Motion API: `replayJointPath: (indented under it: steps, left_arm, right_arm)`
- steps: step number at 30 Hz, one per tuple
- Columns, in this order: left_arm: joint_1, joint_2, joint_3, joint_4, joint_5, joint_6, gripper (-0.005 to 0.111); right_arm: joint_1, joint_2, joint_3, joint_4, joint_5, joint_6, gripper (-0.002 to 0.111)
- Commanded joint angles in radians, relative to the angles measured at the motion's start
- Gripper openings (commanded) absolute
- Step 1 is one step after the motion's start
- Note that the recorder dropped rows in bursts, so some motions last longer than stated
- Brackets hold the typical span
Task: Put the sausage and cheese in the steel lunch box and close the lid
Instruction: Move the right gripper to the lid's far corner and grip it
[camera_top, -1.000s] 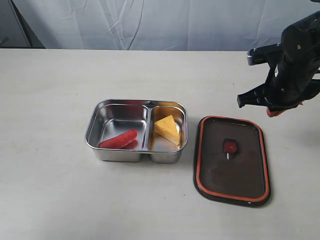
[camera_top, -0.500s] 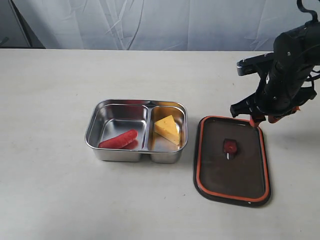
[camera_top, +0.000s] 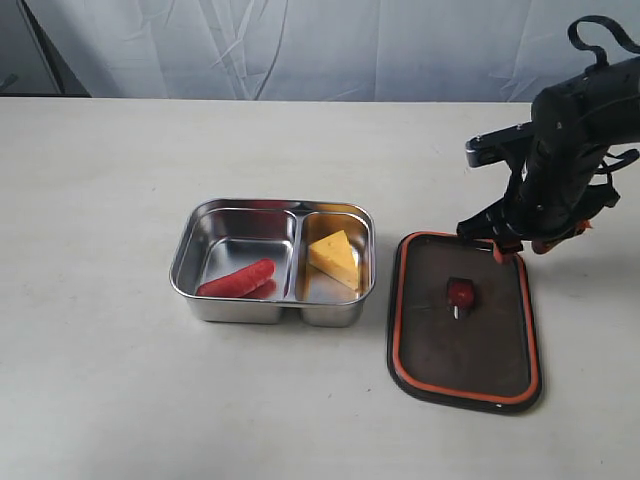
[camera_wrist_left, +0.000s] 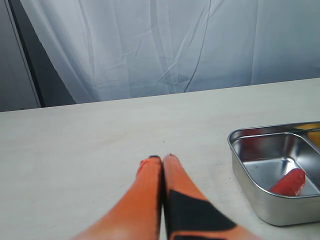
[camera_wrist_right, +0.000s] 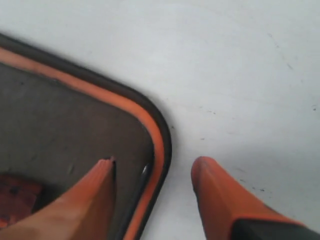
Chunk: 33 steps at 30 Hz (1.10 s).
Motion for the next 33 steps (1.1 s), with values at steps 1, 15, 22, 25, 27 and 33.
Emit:
replayJointPath:
  steps: [1, 15, 22, 25, 27, 33]
  left_arm:
    - [-0.007, -0.007, 0.003, 0.0, -0.005, 0.001, 0.0]
    - [-0.007, -0.007, 0.003, 0.0, -0.005, 0.001, 0.0]
    - [-0.007, -0.007, 0.003, 0.0, -0.005, 0.001, 0.0]
    - [-0.007, -0.007, 0.003, 0.0, -0.005, 0.001, 0.0]
    - [-0.007, -0.007, 0.003, 0.0, -0.005, 0.001, 0.0]
    - [-0.007, -0.007, 0.003, 0.0, -0.005, 0.001, 0.0]
  right_arm:
    - [-0.03, 0.014, -0.032, 0.003, 0.008, -0.005, 0.049]
    - [-0.041, 0.134, -0.039, 0.0, -0.018, -0.012, 0.031]
    - [-0.041, 0.147, -0.039, -0.002, 0.004, -0.012, -0.001]
    - [-0.041, 0.147, -0.039, -0.035, 0.014, -0.012, -0.001]
    - [-0.041, 0.147, -0.039, -0.075, 0.038, -0.012, -0.001]
    - [-0.041, 0.123, -0.039, -0.124, 0.098, -0.012, -0.001]
